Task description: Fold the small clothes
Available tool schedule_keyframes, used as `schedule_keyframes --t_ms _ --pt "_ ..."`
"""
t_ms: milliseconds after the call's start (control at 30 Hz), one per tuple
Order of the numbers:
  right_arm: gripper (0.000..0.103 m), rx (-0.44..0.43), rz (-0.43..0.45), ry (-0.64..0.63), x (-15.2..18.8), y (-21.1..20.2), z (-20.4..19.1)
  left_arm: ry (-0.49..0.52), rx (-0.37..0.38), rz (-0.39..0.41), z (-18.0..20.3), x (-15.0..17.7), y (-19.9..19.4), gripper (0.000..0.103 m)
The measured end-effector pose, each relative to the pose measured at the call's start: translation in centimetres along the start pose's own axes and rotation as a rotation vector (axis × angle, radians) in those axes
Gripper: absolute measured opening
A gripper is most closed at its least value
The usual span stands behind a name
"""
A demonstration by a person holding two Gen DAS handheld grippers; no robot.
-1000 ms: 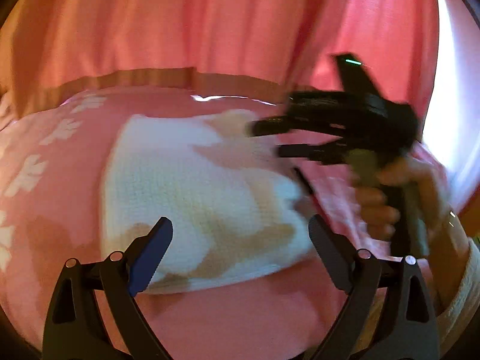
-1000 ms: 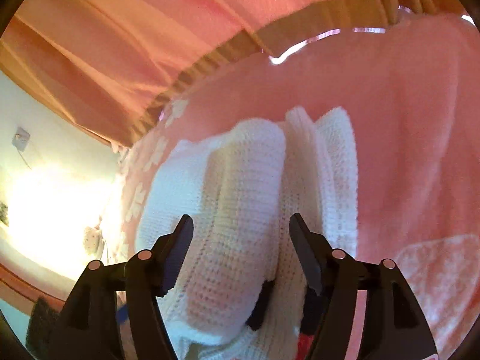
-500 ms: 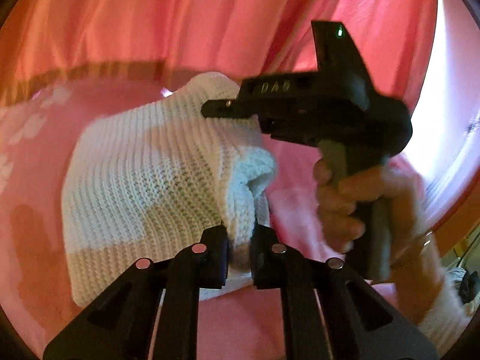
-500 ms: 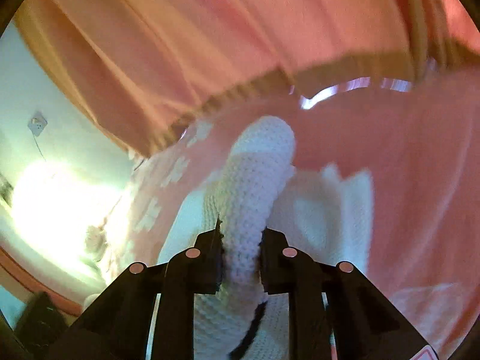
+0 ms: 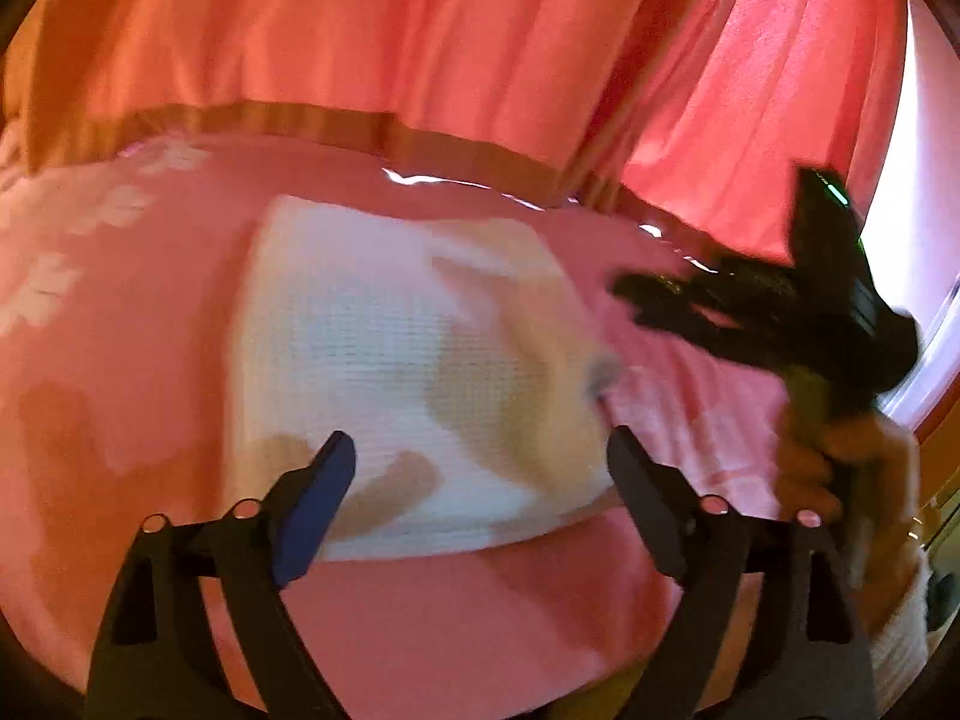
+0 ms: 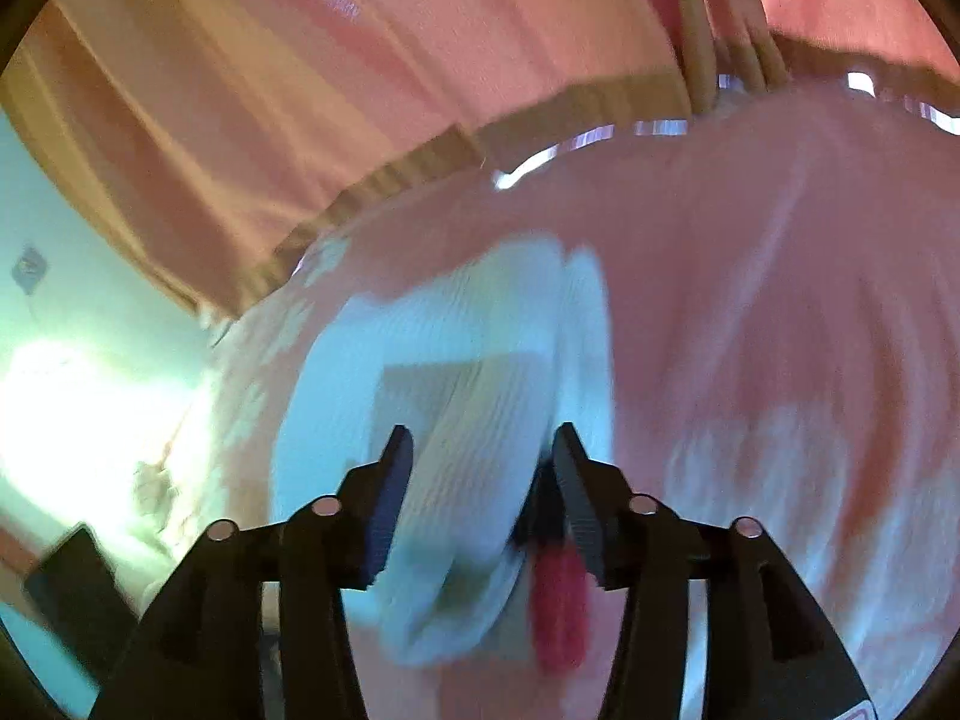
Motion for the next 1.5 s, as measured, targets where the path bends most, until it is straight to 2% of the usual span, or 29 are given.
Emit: schedule_keyframes --t_ms 67,133,200,233,267,300,333,367,433,500,533,600,667,767,800,833,867,900,933,967,1033,1100,1167,1200,1233,1267,1300,1400,1500 --pt "0.057 -0.056 -0.040 0.009 2.3 0.6 -0.5 -0.028 -0.031 -0.032 -2.2 0.4 -0.4 0.085" --pt "0.061 -0.045 -0.087 0.015 4.7 2.0 -1.4 -0.089 -0.054 -0.082 -4.4 0.7 0.0 0.085" --pt "0.061 -0.033 -0.116 0.021 5.9 3.7 -1.9 -0.152 -0.038 -0.118 -6.1 1.1 1.0 0.084" --pt "0.055 -0.038 -0.125 0.035 6.0 4.3 -1.9 -0.172 -0.031 -0.128 -6.3 1.1 1.4 0.082" --pt "0.041 -0.041 -0.131 0.049 6.1 4.9 -1.8 -0.184 -0.029 -0.141 -6.5 1.1 2.0 0.071" --pt "0.015 -0.020 -0.128 0.049 5.8 5.4 -1.7 -0.178 -0.013 -0.172 -6.5 1.1 2.9 0.047" --pt "0.014 0.022 -0.123 0.058 5.5 5.6 -1.7 -0.178 -0.011 -0.214 -6.6 0.9 3.6 0.037" --pt "0.014 0.002 -0.097 0.071 5.5 4.7 -1.7 -0.196 -0.012 -0.238 -6.8 0.8 3.9 0.030" --pt "0.013 -0.015 -0.025 0.072 5.7 1.6 -1.9 -0.216 0.013 -0.239 -7.2 0.6 3.2 0.025" --pt "0.013 0.032 0.014 0.065 6.3 -0.5 -2.2 -0.196 0.018 -0.242 -7.0 0.4 2.2 0.025" --pt "0.013 0.062 -0.008 0.078 6.6 -0.4 -1.9 -0.180 0.002 -0.251 -6.9 0.5 2.1 0.025" --pt "0.013 0.141 -0.110 0.125 7.2 2.4 -0.5 -0.161 -0.046 -0.286 -6.7 0.4 3.5 0.026" --pt "0.014 0.160 -0.195 0.177 7.9 5.1 0.8 -0.146 -0.098 -0.297 -6.7 0.5 4.8 0.027" --pt "0.019 0.206 -0.157 0.157 8.0 4.2 -0.2 -0.123 -0.124 -0.286 -6.4 0.4 4.3 0.032" --pt "0.028 0.207 -0.133 0.154 8.0 3.3 -0.6 -0.109 -0.133 -0.281 -6.1 0.3 3.7 0.036" --pt "0.031 0.202 -0.109 0.137 7.9 2.5 -1.1 -0.098 -0.138 -0.268 -6.1 0.2 3.1 0.039" --pt "0.033 0.202 -0.081 0.112 7.6 1.6 -1.7 -0.089 -0.143 -0.248 -6.1 0.1 2.4 0.050" --pt "0.043 0.211 -0.054 0.083 7.0 0.6 -2.4 -0.080 -0.150 -0.220 -5.9 -0.3 1.5 0.061" --pt "0.050 0.214 -0.030 0.060 6.3 -0.1 -2.9 -0.079 -0.148 -0.196 -5.8 -0.9 0.8 0.066" --pt "0.052 0.217 -0.006 0.038 5.3 -0.6 -3.3 -0.083 -0.142 -0.183 -5.9 -1.4 0.5 0.069" --pt "0.053 0.243 0.003 0.015 3.3 -0.7 -3.5 -0.090 -0.109 -0.158 -5.6 -3.1 -0.1 0.070" --pt "0.054 0.236 0.007 0.011 1.6 -0.3 -3.4 -0.102 -0.108 -0.138 -5.6 -4.9 0.3 0.071" --pt "0.046 0.246 0.010 -0.008 0.2 0.8 -3.6 -0.086 -0.123 -0.125 -5.3 -6.2 1.0 0.071" --pt "0.022 0.255 0.008 -0.021 -0.2 1.7 -3.8 -0.080 -0.143 -0.126 -5.2 -6.8 1.6 0.071" --pt "0.012 0.276 -0.012 -0.039 -0.4 2.6 -3.6 -0.072 -0.156 -0.134 -5.1 -7.1 2.3 0.071" --pt "0.012 0.307 -0.037 -0.045 -0.2 3.9 -3.3 -0.067 -0.168 -0.146 -5.1 -7.3 3.1 0.071" --pt "0.010 0.379 -0.086 -0.026 -0.1 5.4 -1.6 -0.070 -0.183 -0.171 -5.5 -7.3 4.2 0.071" --pt "0.011 0.296 -0.051 0.038 0.3 4.8 -0.3 -0.084 -0.179 -0.226 -6.2 -6.8 6.5 0.072" --pt "0.013 0.256 0.011 0.028 0.1 2.5 -1.9 -0.095 -0.155 -0.217 -6.6 -6.5 6.6 0.072"
Point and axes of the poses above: each gripper's, at about its wrist camera, not at the fingertips, and y roughly the way its jaws point, z to its right, x to its underside, the point moved 2 cm from there along y, roughly the way its jaws point, and after that the axes turned 15 degrees about -z, right-handed, at the moved point
